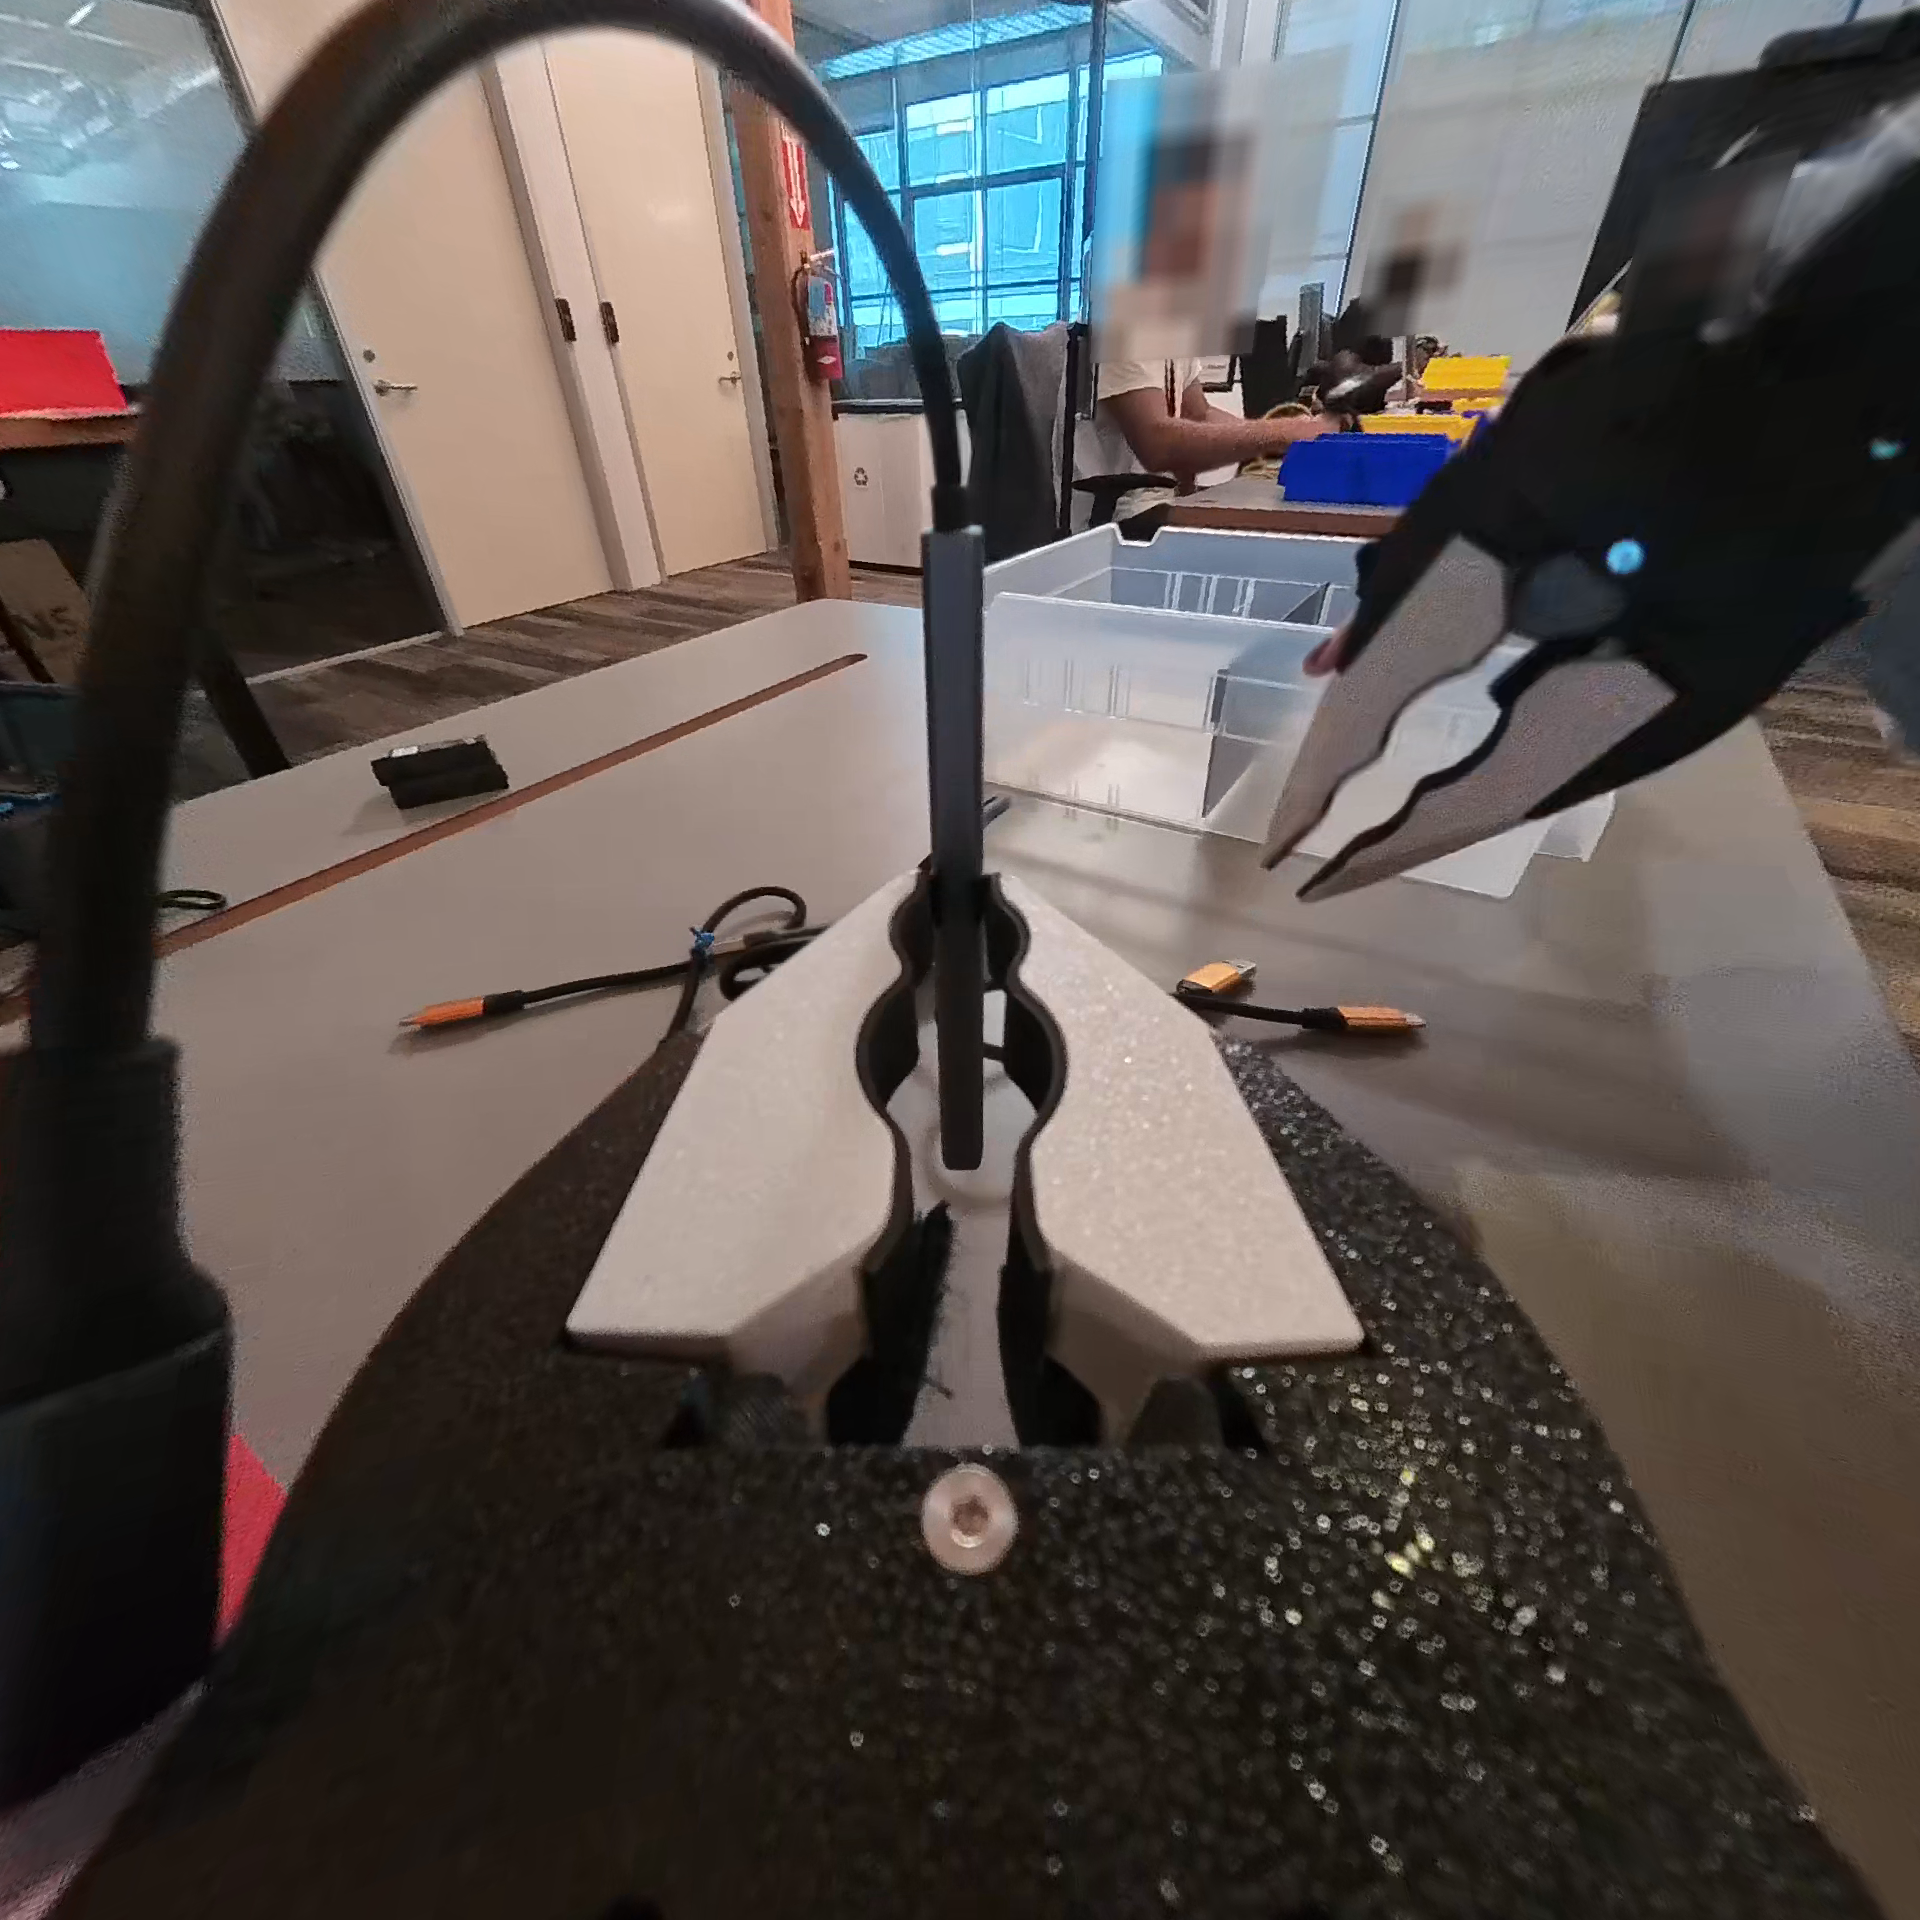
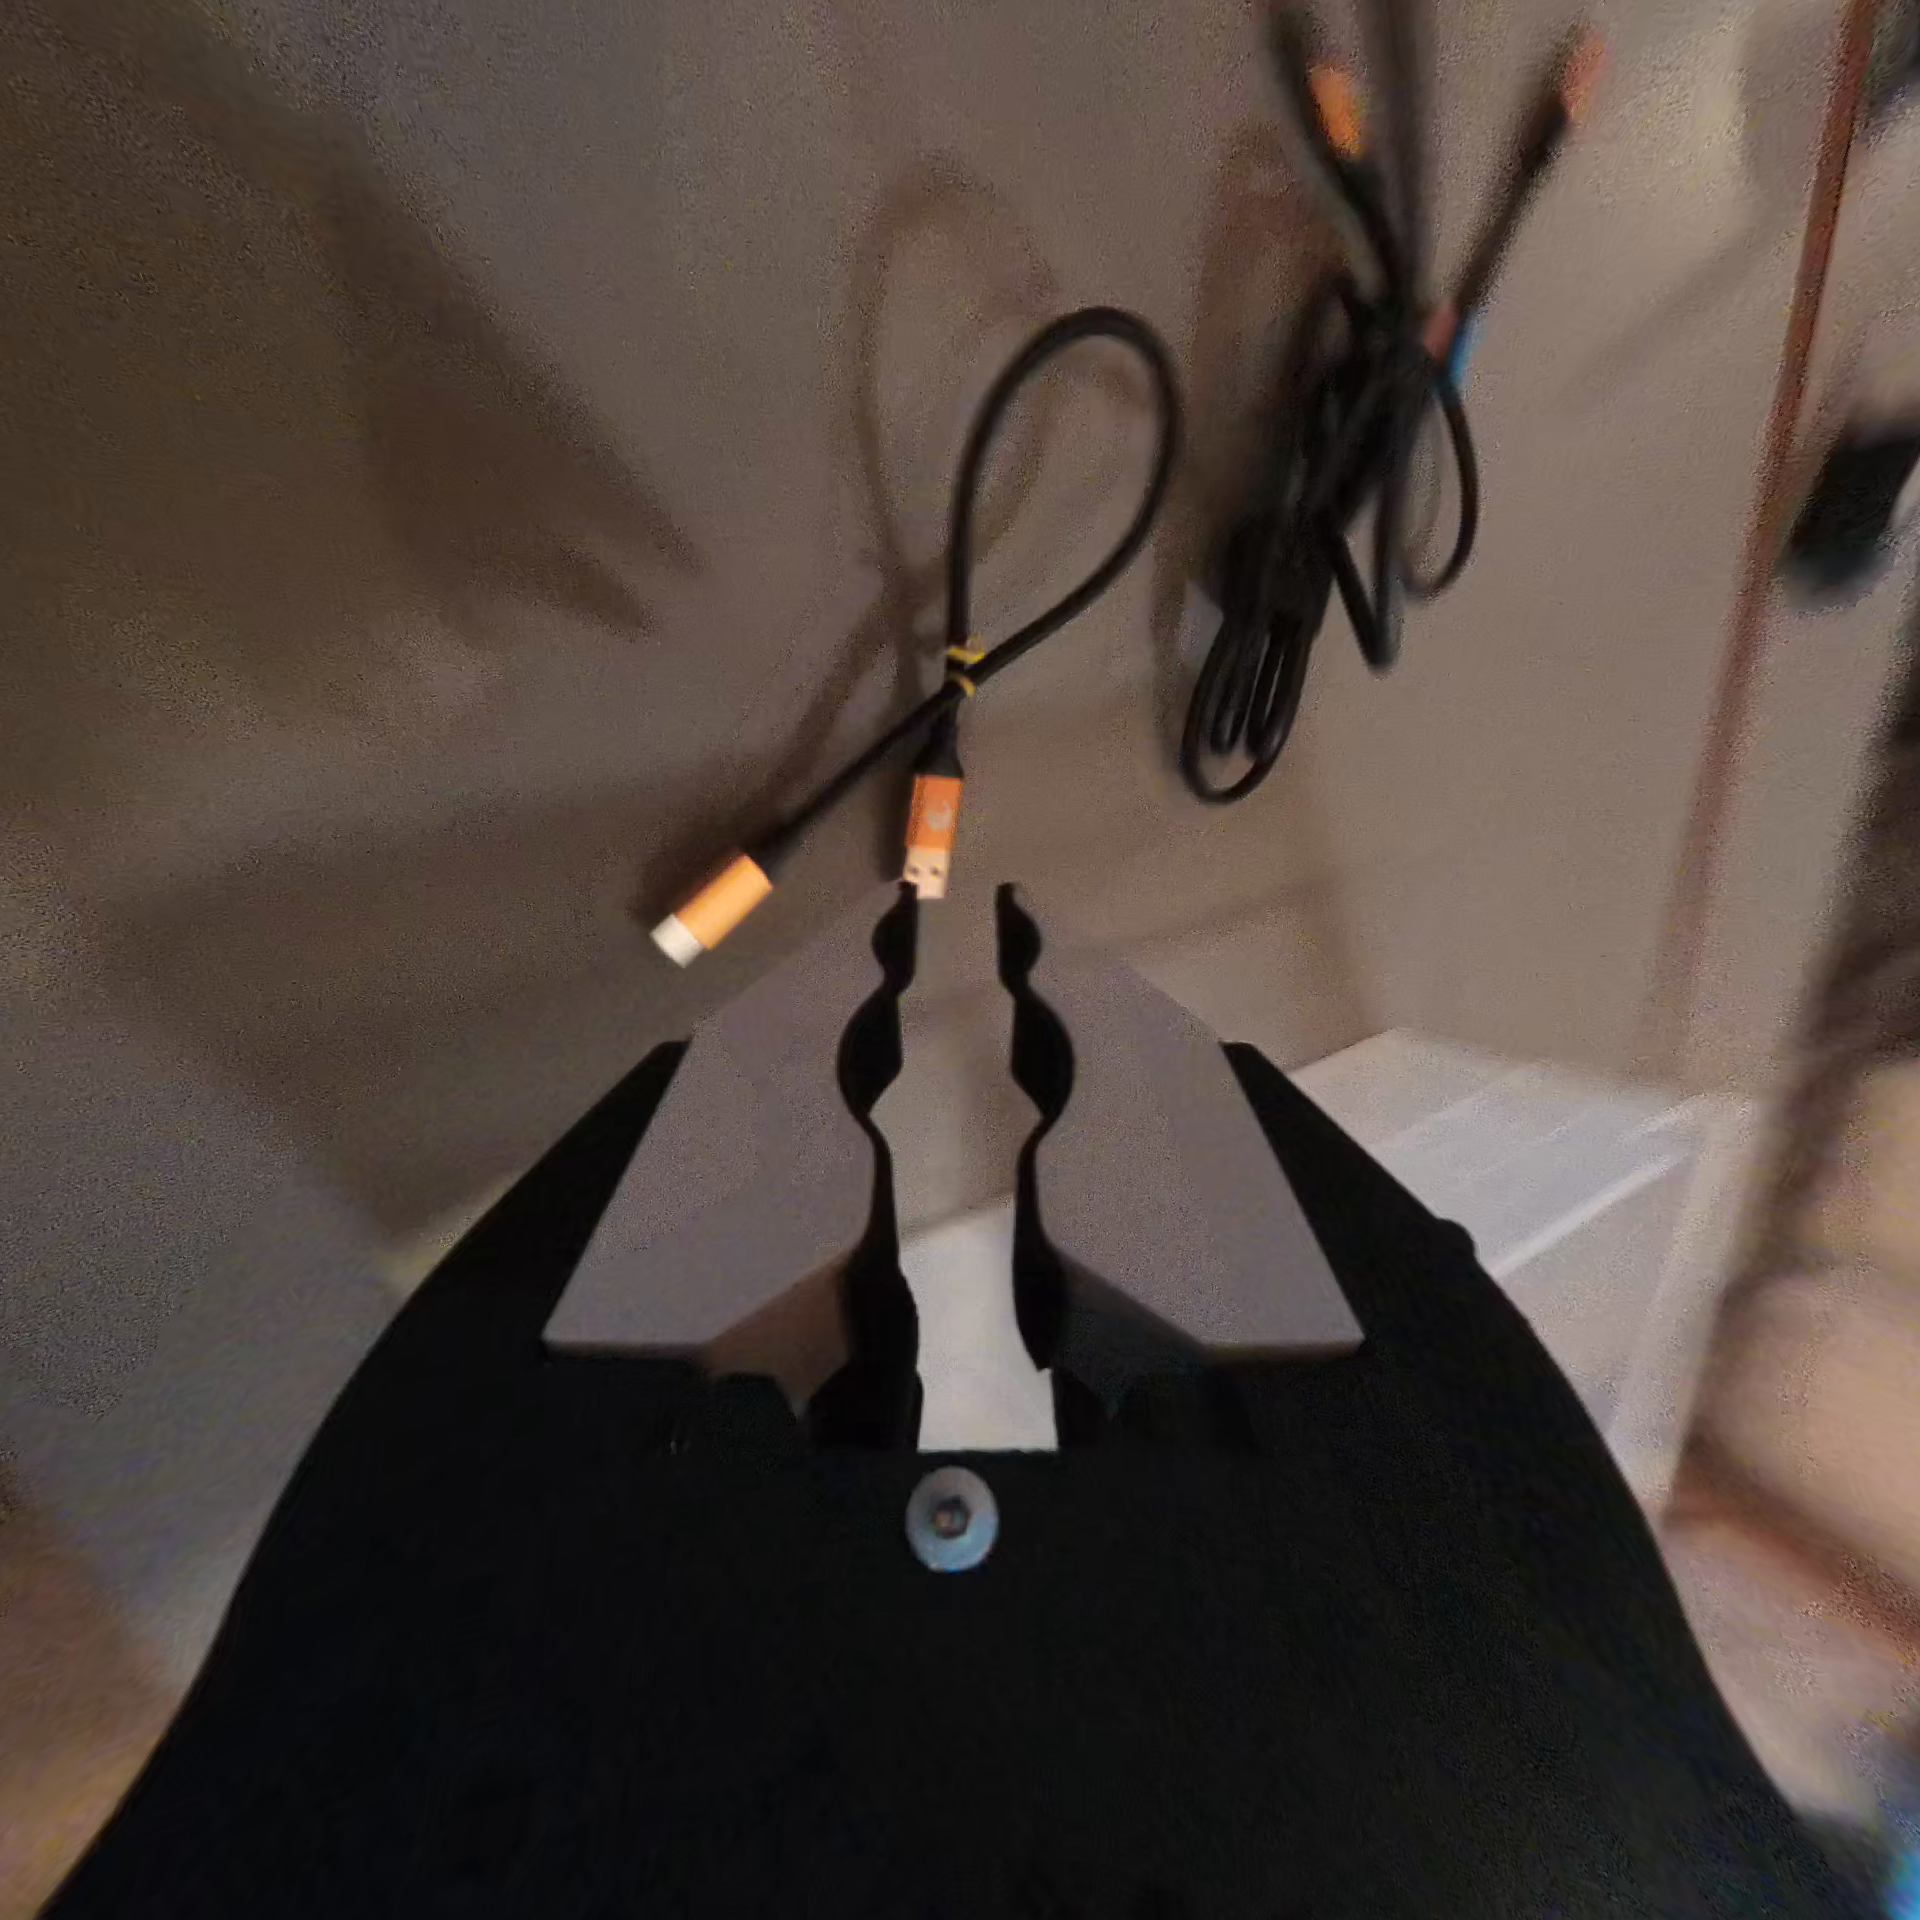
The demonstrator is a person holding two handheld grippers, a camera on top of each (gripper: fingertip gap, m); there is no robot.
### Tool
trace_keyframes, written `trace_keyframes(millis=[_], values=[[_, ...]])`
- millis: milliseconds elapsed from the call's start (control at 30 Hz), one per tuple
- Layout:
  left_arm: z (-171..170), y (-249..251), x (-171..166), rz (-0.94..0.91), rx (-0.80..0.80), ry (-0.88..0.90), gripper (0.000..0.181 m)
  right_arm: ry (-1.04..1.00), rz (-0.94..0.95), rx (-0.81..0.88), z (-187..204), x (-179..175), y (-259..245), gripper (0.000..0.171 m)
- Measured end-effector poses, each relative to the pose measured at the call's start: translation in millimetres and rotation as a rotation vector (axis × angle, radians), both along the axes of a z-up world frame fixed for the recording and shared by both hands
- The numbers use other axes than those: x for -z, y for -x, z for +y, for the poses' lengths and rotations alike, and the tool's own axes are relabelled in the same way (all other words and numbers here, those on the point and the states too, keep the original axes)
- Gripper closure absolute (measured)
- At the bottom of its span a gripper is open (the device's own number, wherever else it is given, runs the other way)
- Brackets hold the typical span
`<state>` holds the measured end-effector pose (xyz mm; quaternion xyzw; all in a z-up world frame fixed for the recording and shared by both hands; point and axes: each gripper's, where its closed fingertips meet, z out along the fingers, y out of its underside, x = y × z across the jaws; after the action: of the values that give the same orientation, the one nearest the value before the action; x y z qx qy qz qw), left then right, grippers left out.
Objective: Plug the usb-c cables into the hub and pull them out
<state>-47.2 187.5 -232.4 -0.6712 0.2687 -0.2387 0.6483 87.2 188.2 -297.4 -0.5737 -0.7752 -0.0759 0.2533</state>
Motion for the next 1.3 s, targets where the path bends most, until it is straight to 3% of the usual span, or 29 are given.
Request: trace_keyframes(millis=[33, 100, 167, 267, 333, 633, 667, 767, 867, 1000, 1133, 1200, 1300], values=[[-0.3, 0.1, -0.7, 0.003, -0.001, -0.006, 0.174, -0.116, -0.112, -0.193, 1.9, 2.5, 0.6, 0.165], [-0.6, 0.2, -1.6, 0.01, -0.002, -0.014, 0.174, -0.367, -0.179, -0.558, 3.8, -0.2, 18.6, 0.164], [-0.2, 1.0, -1.6, 0.014, -0.004, -0.016, 0.174, -0.39, -0.232, -0.795, -9.3, 8.8, 21.7, 0.163], [0.2, 2.1, -2.5, 0.001, 0.002, -0.011, 0.174, -0.198, -0.331, -0.943, -31.5, 28.0, 5.0, 0.141], [0.4, 2.8, -3.3, -0.006, 0.005, -0.011, 0.174, -0.208, -0.408, -1.056, -33.5, 32.3, -0.4, 0.135], [-0.6, 1.2, -4.3, 0.007, 0.021, -0.016, 0.174, -0.263, -0.601, -1.369, -28.8, 45.4, -2.2, 0.138], [-0.8, 1.0, -4.3, 0.007, 0.023, -0.016, 0.174, -0.254, -0.598, -1.361, -29.7, 45.4, -0.9, 0.137], [-0.9, 0.9, -4.4, 0.0, 0.029, -0.013, 0.174, -0.117, -0.512, -1.227, -44.4, 46.4, 2.5, 0.16], [-0.9, 1.3, -4.7, -0.006, 0.03, -0.009, 0.174, 0.158, -0.363, -0.84, -59.0, 42.0, 14.3, 0.162], [-1.4, -0.6, -3.4, -0.006, 0.037, -0.004, 0.174, 0.346, -0.164, -0.327, -48.9, 38.6, 37.7, 0.162], [-1.2, -0.5, -2.7, -0.003, 0.035, -0.003, 0.174, 0.604, 0.038, 0.053, -54.6, 39.9, 57.2, 0.162], [-1.0, 0.2, -2.2, 0.001, 0.031, -0.002, 0.174, 0.699, 0.154, 0.152, -57.3, 40.2, 69.0, 0.162], [-0.7, 0.6, -1.5, 0.007, 0.029, -0.004, 0.174, 0.699, 0.285, 0.14, -56.7, 41.9, 78.9, 0.162]])
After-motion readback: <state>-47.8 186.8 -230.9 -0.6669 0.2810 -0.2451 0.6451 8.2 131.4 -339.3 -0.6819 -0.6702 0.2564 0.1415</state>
